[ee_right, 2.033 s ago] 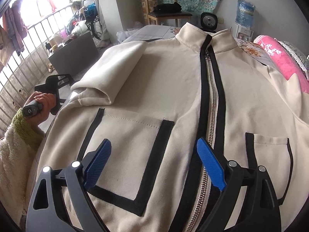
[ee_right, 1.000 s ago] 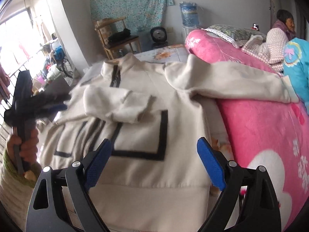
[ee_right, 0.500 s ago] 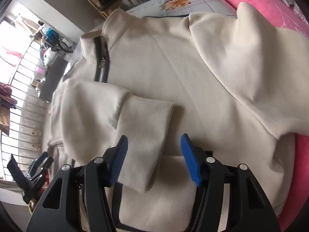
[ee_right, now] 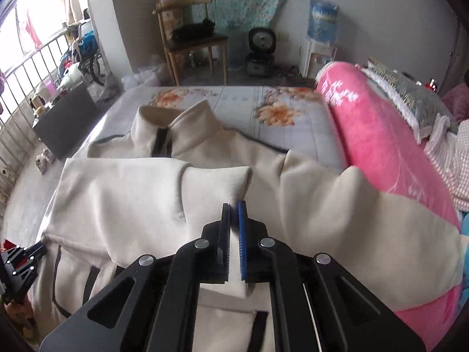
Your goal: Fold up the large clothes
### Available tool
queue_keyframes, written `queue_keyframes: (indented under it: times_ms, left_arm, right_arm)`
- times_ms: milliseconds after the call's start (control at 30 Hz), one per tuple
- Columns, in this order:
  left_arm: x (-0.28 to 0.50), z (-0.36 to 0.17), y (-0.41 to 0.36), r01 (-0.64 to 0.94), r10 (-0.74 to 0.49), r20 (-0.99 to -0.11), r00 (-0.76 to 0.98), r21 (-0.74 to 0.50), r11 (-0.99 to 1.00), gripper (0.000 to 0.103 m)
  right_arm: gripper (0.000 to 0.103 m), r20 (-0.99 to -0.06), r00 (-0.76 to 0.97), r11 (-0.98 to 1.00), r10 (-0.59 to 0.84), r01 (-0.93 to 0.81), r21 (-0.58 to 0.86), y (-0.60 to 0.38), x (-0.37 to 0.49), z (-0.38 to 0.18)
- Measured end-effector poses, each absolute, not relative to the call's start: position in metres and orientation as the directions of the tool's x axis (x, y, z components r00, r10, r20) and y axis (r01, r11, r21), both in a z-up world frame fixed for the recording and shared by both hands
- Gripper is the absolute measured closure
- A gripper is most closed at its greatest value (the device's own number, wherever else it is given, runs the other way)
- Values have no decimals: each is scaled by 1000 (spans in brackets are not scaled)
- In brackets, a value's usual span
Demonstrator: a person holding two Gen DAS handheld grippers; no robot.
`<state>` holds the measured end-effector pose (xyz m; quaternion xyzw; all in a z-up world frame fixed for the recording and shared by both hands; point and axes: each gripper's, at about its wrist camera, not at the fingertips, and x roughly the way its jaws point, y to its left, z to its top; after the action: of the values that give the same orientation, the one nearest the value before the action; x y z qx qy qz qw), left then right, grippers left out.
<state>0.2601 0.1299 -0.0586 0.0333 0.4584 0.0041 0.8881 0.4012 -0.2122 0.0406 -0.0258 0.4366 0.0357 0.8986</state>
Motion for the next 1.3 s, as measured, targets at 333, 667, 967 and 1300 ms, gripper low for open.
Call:
queue_keyframes:
  times_ms: [333,667,967,1300]
  left_arm:
    - [258,-57,131,11,37,-815,578,54,998,95]
    - [193,-34,151,-3,-111,-824,556,-136,991,61]
    - [121,-57,151,-77,-137,-852,505,-202,976,60]
    - [74,-62,151,-169,-84,-845,529,-202,965,60]
  right_arm:
    - [78,-863,504,1000,-30,7,-31,-256,416,-20]
    - [39,-825,560,993,80,32,118,-305,236,7]
    - [39,-826,558,994,-77,103,-22,-306,128,-25]
    - [54,-845,533,993,-46,115,18,-305,86,-44]
